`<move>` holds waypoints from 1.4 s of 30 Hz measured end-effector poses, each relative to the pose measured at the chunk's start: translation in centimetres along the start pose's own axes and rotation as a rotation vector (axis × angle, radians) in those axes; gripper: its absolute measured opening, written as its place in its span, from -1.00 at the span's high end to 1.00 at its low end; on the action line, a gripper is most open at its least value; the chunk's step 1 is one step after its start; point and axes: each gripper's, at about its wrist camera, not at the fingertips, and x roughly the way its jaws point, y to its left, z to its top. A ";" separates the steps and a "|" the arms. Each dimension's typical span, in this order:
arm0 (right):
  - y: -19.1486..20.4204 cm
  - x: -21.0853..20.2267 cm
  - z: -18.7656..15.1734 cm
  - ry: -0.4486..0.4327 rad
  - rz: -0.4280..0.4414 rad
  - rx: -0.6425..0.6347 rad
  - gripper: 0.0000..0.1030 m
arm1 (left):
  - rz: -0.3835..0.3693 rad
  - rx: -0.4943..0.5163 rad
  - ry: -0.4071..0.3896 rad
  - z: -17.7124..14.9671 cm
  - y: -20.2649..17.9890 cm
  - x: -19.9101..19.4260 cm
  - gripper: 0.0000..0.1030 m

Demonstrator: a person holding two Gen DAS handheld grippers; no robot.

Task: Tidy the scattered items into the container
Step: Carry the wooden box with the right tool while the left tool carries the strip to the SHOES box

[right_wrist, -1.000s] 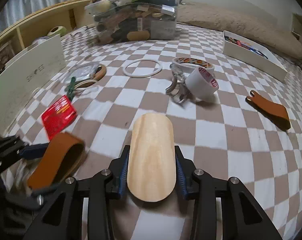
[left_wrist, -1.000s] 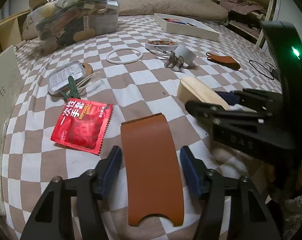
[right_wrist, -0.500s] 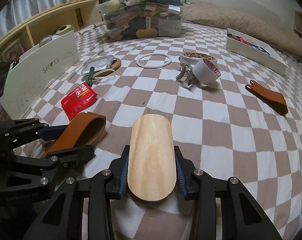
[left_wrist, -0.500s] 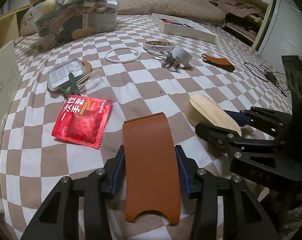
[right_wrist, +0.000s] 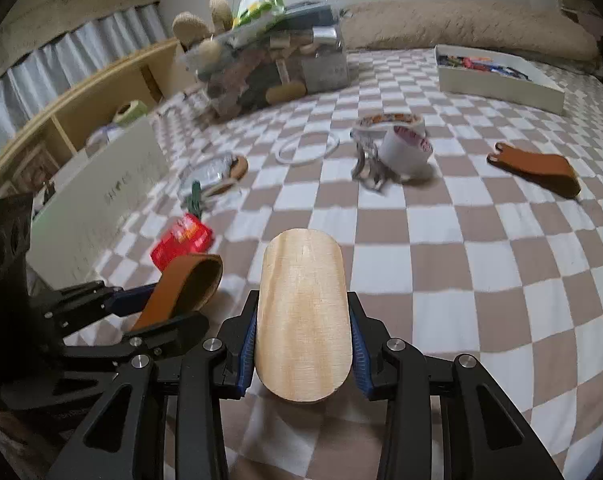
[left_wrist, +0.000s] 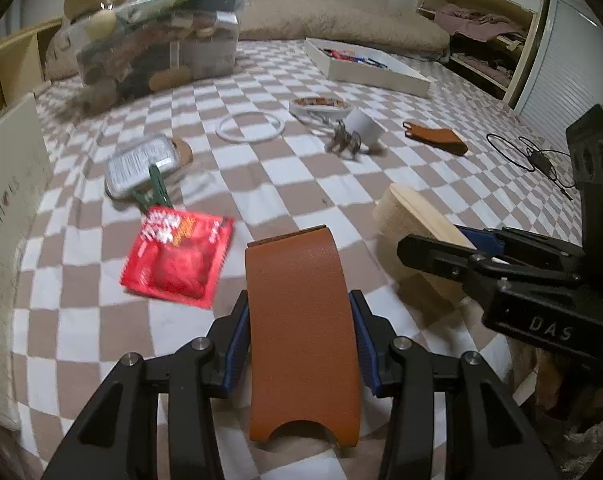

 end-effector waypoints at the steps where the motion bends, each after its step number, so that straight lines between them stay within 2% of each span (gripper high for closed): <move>1: 0.1 -0.1 0.2 -0.007 0.007 0.006 0.22 | 0.001 0.000 -0.007 0.1 0.1 -0.2 0.10; 17: 1.9 -2.4 3.2 -0.106 0.030 0.001 0.22 | 0.032 -0.026 -0.155 3.4 1.4 -4.5 0.10; 31: 5.7 -5.6 7.7 -0.213 0.052 -0.080 0.22 | 0.036 -0.049 -0.292 6.6 2.4 -9.4 0.10; 42: 7.3 -6.8 10.7 -0.279 0.075 -0.089 0.22 | 0.059 -0.047 -0.384 9.3 4.1 -12.4 0.10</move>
